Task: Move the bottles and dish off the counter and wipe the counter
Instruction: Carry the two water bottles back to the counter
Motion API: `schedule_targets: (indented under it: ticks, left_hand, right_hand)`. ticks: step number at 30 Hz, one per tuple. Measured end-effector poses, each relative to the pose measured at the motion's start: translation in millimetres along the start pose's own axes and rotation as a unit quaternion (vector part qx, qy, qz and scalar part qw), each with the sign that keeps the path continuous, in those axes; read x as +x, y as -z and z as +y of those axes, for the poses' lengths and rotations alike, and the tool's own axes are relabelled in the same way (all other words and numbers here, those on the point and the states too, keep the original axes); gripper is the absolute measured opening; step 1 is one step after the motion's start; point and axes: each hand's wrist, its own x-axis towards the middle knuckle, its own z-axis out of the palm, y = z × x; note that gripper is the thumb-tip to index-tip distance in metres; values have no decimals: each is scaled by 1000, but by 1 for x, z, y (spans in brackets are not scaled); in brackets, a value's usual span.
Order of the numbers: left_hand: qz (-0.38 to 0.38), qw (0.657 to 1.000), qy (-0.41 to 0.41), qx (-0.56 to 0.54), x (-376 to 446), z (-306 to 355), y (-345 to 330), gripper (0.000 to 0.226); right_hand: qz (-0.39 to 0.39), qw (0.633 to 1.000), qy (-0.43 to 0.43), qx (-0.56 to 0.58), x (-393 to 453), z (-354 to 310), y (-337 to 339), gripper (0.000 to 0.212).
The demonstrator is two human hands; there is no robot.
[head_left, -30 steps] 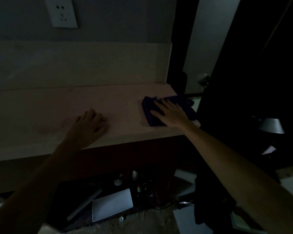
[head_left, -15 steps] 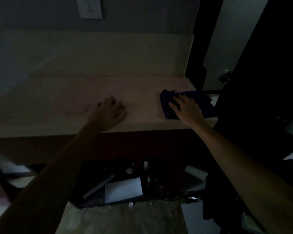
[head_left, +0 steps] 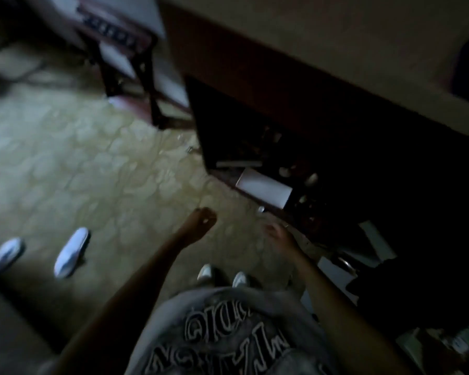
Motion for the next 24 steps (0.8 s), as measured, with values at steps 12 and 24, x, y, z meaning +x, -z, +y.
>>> schedule_targets:
  ticks: [12, 24]
  left_hand:
    - [126, 806, 451, -361, -177, -190, -33, 22]
    - [163, 701, 503, -479, -170, -279, -1, 21]
  right_hand:
    - [-193, 941, -192, -203, 34, 111, -74, 6]
    - [-290, 911, -39, -291, 141, -186, -249, 27]
